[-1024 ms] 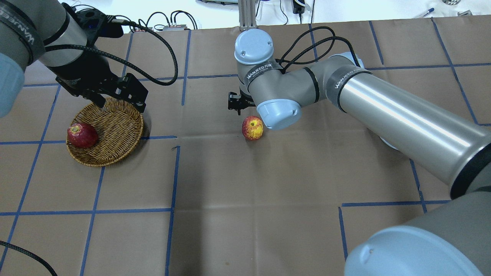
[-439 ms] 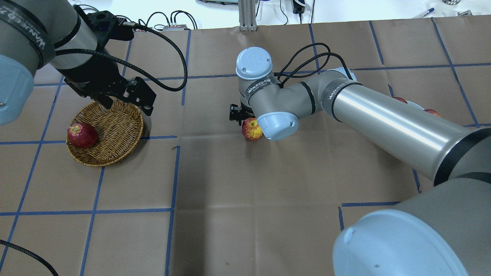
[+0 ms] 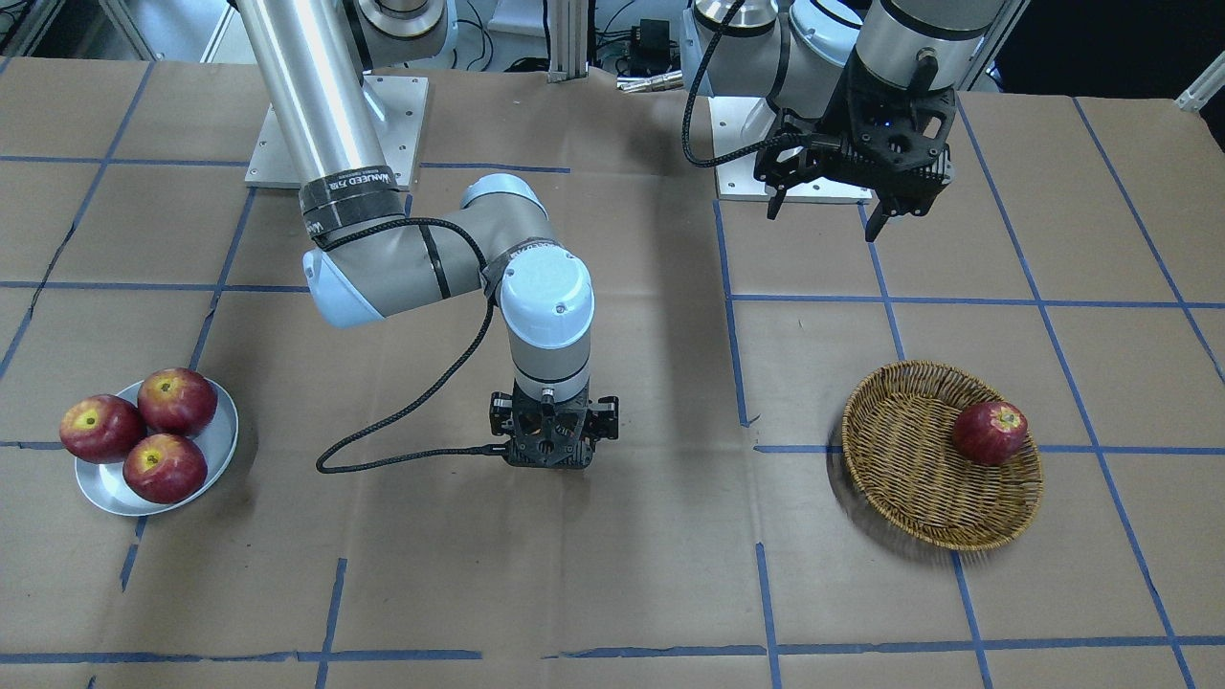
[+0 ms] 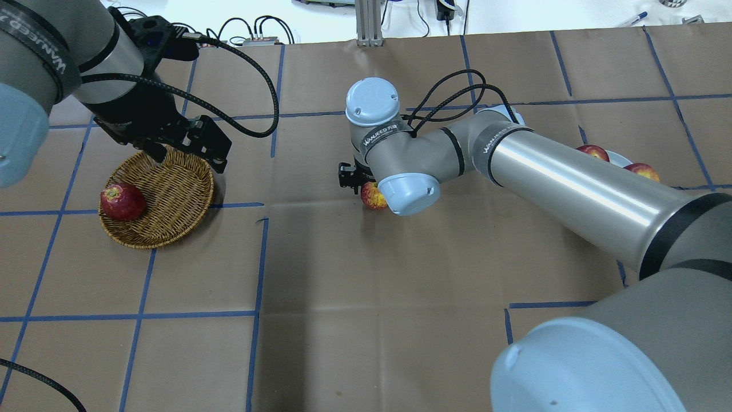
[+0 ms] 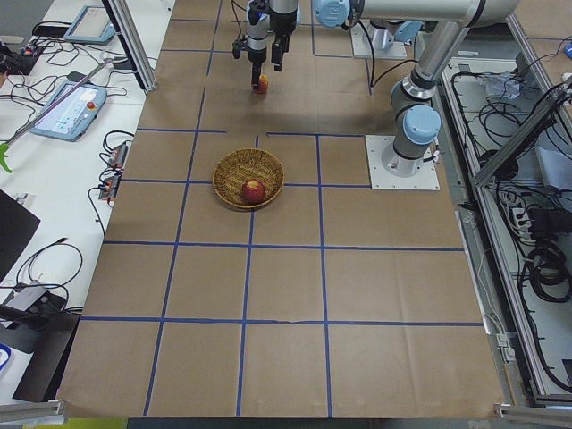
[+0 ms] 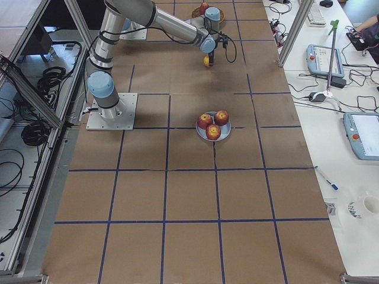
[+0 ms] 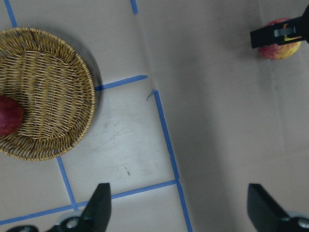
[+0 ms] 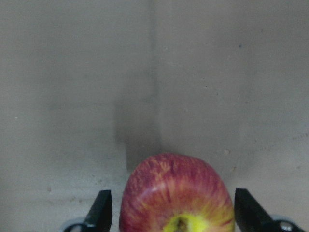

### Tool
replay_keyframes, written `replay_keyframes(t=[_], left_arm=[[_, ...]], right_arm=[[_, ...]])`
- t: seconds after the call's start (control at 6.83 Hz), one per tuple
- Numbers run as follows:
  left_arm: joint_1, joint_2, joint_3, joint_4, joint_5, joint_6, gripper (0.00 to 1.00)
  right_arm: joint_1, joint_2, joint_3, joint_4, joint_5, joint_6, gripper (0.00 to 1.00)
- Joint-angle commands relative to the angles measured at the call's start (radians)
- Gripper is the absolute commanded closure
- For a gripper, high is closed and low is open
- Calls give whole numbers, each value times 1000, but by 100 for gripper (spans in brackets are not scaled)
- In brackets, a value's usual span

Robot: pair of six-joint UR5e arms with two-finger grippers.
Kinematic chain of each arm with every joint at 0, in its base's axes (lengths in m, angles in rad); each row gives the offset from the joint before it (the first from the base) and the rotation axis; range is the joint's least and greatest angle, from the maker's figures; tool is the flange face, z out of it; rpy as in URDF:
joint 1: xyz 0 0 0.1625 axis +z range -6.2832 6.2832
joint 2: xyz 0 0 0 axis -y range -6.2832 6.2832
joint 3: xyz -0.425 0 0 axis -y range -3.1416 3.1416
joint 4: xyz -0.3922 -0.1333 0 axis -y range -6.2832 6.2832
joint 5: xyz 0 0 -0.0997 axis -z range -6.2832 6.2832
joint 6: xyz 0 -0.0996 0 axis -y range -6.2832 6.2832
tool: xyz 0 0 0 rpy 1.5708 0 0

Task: Transfer apple from basket to plate
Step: 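Close the right gripper on the apple and lift it, then carry the apple with the right gripper over the white plate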

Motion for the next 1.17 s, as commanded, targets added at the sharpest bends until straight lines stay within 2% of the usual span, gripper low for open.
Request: replay_keyframes(t=[0.0,0.15,0.44,0.73,1.02], left_arm=[[-1,4,0,2,18,1,1],[-1,2,0,4,18,-1,1],[-3,5,0,2,16,1,1],[-3,10,0,2,18,1,1],[-3,9,0,2,18,1,1]], right_arm=[[1,-9,-8,-1,-6,-1,59],[-6,-33,-31,8,-6,-1,62],[-44,-171,-82,189,-6,-26,62],[-259,-298,-74,348,-2,-304,62],[-495,-381,-6,388,4,-683,62]])
